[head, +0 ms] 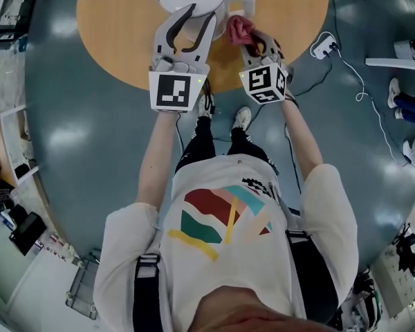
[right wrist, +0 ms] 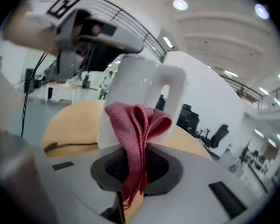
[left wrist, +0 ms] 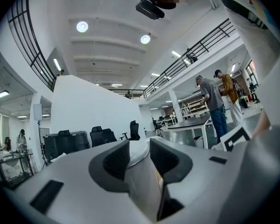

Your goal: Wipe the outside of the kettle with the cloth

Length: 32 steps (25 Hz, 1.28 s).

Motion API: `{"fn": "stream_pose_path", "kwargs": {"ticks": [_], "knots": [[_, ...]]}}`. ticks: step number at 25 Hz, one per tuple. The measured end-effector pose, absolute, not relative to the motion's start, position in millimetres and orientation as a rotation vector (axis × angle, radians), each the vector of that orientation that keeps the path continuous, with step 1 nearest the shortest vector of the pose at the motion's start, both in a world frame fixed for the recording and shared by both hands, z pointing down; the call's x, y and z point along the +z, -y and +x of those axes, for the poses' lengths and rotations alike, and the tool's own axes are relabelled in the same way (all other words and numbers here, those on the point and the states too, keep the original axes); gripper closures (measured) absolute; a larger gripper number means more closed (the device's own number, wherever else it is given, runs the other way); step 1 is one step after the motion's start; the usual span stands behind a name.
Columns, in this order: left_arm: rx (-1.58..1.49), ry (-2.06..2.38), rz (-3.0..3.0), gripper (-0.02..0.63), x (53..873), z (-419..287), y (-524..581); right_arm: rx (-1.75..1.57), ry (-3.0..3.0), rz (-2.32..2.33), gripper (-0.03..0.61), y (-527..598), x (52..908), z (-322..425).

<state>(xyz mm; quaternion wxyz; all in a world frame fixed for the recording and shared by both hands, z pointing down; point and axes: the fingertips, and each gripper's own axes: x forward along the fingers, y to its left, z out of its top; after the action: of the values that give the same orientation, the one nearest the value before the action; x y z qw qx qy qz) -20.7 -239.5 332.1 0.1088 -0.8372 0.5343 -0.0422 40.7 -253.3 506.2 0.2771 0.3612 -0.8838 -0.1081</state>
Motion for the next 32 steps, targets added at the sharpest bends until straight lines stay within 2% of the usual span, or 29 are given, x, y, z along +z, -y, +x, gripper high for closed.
{"fn": "stream_pose_path", "kwargs": {"ticks": [4, 6, 12, 16, 21, 32], "knots": [[-0.212, -1.601, -2.505, 0.437, 341.6, -23.8, 236.2, 0.169, 2.443, 1.301, 0.531, 253.7, 457.5, 49.8], [-0.227, -1.592, -2.502, 0.437, 341.9, -24.4, 234.3, 0.268, 2.428, 1.409, 0.532, 257.7, 441.3, 45.0], [-0.223, -1.546, -2.526, 0.437, 341.6, -24.9, 230.8, 0.091, 2.202, 1.398, 0.531, 262.4, 452.7, 21.3], [-0.196, -1.520, -2.550, 0.437, 339.1, -26.1, 229.6, 0.172, 2.103, 1.417, 0.532, 269.9, 468.3, 28.0], [-0.149, -1.510, -2.568, 0.454, 338.1, -29.6, 231.9, 0.093, 2.162, 1.506, 0.531, 280.9, 429.7, 16.7], [-0.082, -1.394, -2.651, 0.462, 337.4, -25.8, 231.4, 0.234, 2.133, 1.408, 0.532, 303.3, 468.9, 15.2]]}}
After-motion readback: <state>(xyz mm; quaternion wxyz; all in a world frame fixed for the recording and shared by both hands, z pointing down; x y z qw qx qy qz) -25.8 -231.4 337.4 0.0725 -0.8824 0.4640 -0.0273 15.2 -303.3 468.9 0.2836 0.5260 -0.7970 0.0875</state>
